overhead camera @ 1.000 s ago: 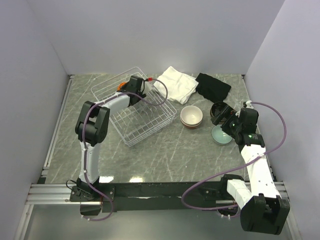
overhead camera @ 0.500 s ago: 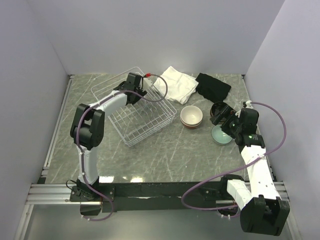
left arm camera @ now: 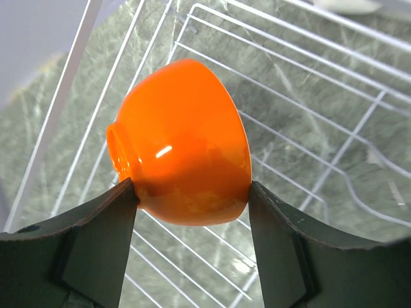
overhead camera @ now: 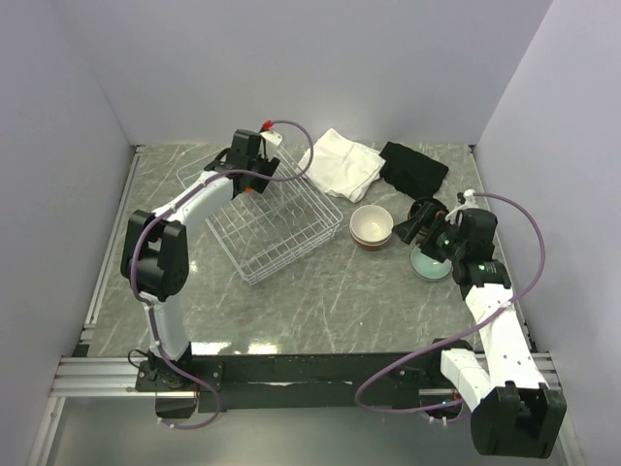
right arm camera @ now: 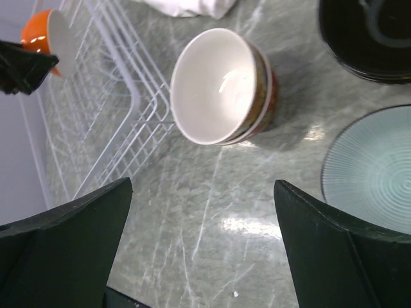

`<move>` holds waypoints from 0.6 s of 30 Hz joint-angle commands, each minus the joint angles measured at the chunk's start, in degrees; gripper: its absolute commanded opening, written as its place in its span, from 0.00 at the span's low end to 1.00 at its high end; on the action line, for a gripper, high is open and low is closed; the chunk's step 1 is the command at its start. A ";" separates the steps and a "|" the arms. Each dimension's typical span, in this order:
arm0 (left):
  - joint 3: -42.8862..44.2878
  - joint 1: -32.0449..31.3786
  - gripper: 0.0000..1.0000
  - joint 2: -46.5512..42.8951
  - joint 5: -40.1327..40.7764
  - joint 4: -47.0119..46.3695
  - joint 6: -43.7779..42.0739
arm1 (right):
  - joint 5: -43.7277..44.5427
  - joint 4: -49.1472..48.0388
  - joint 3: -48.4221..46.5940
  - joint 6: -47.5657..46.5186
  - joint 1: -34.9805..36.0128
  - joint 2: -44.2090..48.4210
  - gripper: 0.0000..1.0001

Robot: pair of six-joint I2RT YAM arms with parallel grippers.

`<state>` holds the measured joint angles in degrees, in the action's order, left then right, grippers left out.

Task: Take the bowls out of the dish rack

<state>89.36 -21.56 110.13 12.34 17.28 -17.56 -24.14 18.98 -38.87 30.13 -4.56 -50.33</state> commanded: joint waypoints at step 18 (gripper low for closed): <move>-6.47 11.89 0.13 -18.62 -34.63 -10.93 44.26 | -8.20 -13.36 -6.39 -0.07 14.83 -6.27 0.99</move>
<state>86.08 -11.51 96.95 -10.33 15.05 15.49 -31.44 9.65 -41.56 29.78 7.99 -54.92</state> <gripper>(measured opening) 0.694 0.989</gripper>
